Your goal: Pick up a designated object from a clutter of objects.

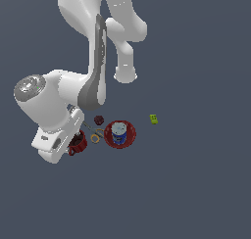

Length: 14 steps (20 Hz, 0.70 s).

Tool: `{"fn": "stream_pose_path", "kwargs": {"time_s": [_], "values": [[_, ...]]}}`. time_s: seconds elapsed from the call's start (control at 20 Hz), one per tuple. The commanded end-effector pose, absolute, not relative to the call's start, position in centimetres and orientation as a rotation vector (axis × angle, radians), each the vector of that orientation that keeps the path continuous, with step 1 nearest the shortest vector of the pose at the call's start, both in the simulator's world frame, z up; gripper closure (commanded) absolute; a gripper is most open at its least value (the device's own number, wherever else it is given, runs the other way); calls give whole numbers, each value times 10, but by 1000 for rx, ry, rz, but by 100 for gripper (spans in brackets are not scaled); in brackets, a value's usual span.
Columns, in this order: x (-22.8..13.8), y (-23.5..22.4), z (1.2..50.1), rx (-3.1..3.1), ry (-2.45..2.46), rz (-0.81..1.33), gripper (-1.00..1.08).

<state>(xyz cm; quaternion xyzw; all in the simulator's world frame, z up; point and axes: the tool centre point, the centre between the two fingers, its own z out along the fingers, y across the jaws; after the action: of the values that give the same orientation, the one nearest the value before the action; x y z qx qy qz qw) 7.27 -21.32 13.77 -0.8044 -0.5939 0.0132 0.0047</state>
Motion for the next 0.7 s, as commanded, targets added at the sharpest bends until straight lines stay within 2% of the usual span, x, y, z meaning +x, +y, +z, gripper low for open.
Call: {"fn": "stream_pose_path", "kwargs": {"time_s": [0.0,0.65], "values": [[72,-220,129,-2472,-1919,45,-60],[70,-240,104,-2334,-2069,55,-60]]}}
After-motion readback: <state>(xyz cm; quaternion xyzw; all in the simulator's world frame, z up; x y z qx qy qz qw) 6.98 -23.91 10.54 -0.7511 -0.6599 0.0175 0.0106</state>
